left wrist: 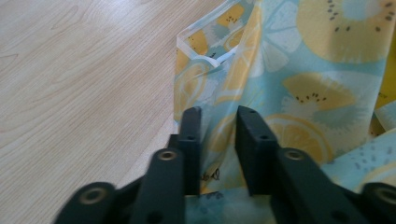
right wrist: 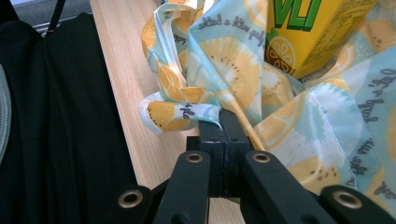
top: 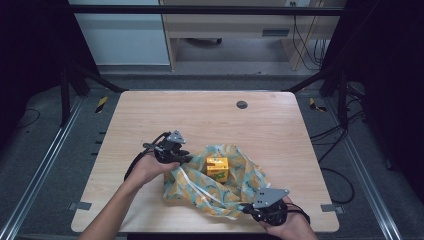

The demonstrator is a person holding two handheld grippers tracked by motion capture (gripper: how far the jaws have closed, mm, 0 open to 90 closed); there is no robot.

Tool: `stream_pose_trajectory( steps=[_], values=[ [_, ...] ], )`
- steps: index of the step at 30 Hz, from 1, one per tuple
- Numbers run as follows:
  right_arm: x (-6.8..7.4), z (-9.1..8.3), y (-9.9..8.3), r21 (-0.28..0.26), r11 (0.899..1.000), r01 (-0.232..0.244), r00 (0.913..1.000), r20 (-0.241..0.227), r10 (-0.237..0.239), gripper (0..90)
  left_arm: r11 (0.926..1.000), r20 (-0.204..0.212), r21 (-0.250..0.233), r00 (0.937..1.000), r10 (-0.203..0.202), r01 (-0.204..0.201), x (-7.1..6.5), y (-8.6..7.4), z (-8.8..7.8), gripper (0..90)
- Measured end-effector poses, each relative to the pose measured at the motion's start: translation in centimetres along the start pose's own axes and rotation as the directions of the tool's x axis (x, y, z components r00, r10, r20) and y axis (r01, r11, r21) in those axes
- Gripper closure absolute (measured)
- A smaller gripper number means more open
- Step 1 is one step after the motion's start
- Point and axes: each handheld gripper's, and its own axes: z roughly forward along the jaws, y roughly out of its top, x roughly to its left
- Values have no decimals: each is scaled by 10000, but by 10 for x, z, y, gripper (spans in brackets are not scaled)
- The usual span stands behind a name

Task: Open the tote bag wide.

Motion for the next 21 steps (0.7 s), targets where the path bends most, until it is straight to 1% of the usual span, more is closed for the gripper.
stream_pose_trajectory(
  steps=[2,5,9,14,17,18,19,20,21],
  values=[
    [-1,0,0,3,10000,-7,10000,28,7,900,10000,41,-20,10000,67,-67,-1,0,-2,832],
    [-1,0,0,-17,10000,-83,10000,50,83,900,9999,79,-17,9999,127,-127,-2,0,-5,880],
    [-2,0,1,21,10000,-22,10000,90,22,900,10000,43,-52,10000,81,-81,-2,1,-8,899],
    [-2,0,2,-4,10000,23,10000,88,-23,900,9995,-111,-307,9999,-20,16,-3,2,-16,900],
    [-3,-2,4,33,10000,46,9999,138,-47,900,9983,-337,-580,9994,-77,57,-4,5,-23,900],
    [-4,-3,4,7,10000,59,9999,137,-59,900,9983,-337,-580,9994,-77,57,-4,5,-23,900],
    [-4,-4,4,31,10000,52,9998,170,-52,900,9967,-561,-802,9983,-169,123,-3,6,-29,900],
    [-4,-4,4,31,10000,52,9998,170,-52,900,9967,-561,-802,9983,-169,123,-3,6,-29,900],
    [-5,-7,5,14,10000,63,9997,235,-64,900,9958,-728,-911,9972,-196,130,-2,7,-33,900]
  ],
)
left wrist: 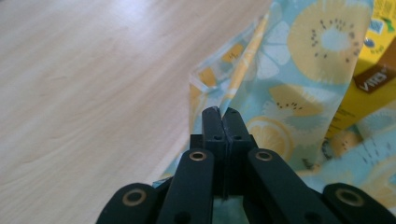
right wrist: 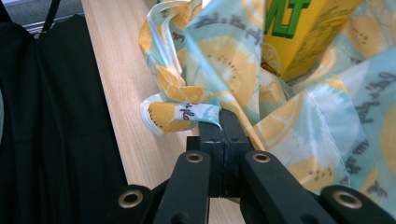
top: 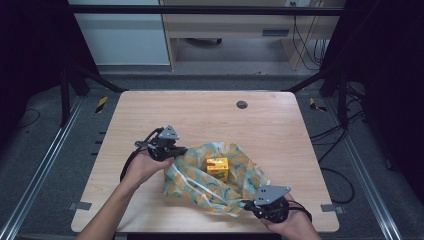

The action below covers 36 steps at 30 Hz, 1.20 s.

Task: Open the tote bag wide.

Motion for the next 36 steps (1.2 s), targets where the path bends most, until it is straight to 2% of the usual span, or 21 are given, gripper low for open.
stream_pose_trajectory(
  steps=[1,2,6,9,15,20,23,29,36],
  values=[
    [-1,-1,0,11,10000,5,10000,43,-5,900,9999,-282,-120,9996,-11,8,2,1,-4,900],
    [-1,-1,0,11,10000,5,10000,43,-5,900,9999,-282,-120,9996,-11,8,2,1,-4,900],
    [-1,-5,2,164,9998,149,9998,110,-150,900,9985,-768,-529,9969,-196,156,4,3,-13,900],
    [0,-6,1,373,9990,257,9996,134,-262,900,9976,-888,-660,9956,-287,229,5,2,-16,900],
    [0,-6,-2,762,9967,281,9993,230,-299,900,9981,-1099,-580,9936,-252,189,6,2,-17,900],
    [-7,-6,-11,1049,9944,108,9988,459,-156,900,9990,-1270,-344,9913,-330,288,8,1,-10,900],
    [-12,-5,-17,1124,9936,-63,9985,543,2,900,9986,-1339,-156,9897,-516,500,11,-2,3,900],
    [-21,-7,-30,1021,9941,-373,9972,689,303,900,9966,-1348,20,9875,-813,823,14,-8,20,900],
    [-29,-9,-41,866,9939,-682,9948,820,611,900,9943,-1324,122,9858,-1034,1059,16,-15,30,900]
  ],
)
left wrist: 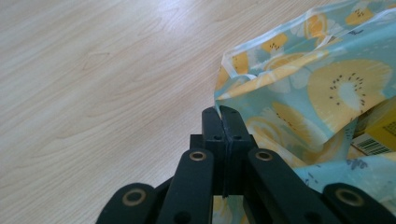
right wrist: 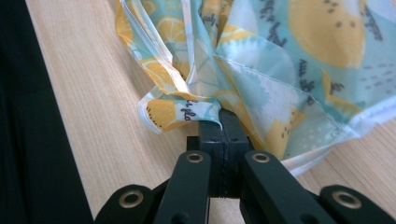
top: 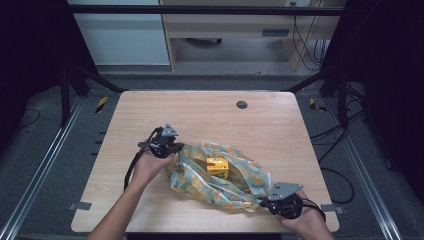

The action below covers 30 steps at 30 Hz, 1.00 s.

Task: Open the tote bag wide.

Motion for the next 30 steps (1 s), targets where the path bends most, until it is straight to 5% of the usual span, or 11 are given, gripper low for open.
stream_pose_trajectory(
  steps=[10,30],
  values=[
    [-6,-6,-5,-175,9994,-294,9994,166,297,900,10000,1,50,10000,-30,30,1,-6,-4,900],
    [-13,1,-13,139,9979,-635,9976,284,631,900,9982,118,571,9998,-186,179,0,-16,14,900]
  ],
)
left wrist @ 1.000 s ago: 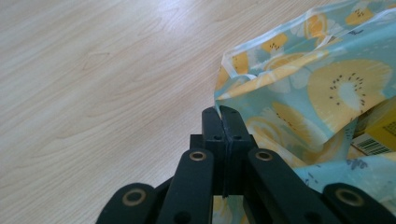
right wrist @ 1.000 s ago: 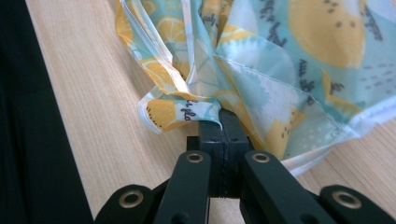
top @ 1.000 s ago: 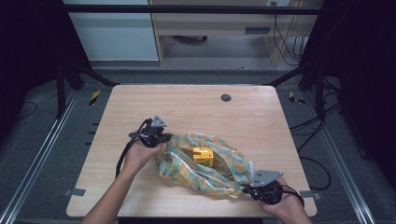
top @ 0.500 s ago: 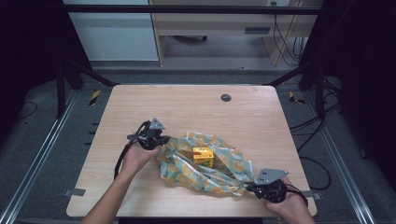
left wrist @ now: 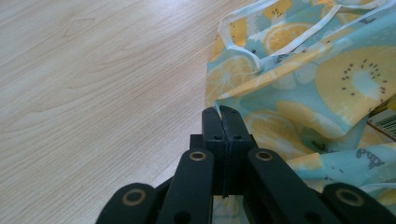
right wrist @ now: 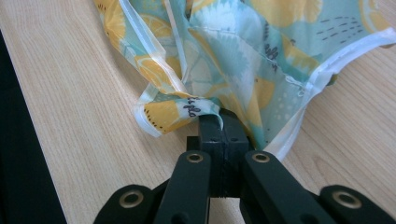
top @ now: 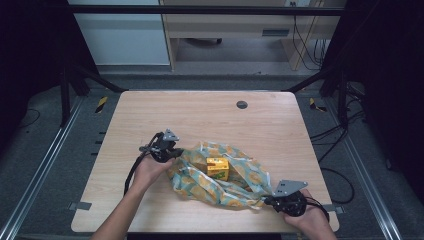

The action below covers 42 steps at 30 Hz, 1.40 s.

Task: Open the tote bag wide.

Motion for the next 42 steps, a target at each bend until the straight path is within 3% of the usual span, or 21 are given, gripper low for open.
stream_pose_trajectory(
  steps=[19,42],
  values=[
    [-1,3,-4,344,9983,-467,9989,-49,469,900,9998,-17,112,9999,-172,172,0,-2,9,900],
    [0,-1,-7,331,9980,-539,9985,-6,539,900,9998,-282,195,9996,-2,8,-2,-3,7,900]
  ],
)
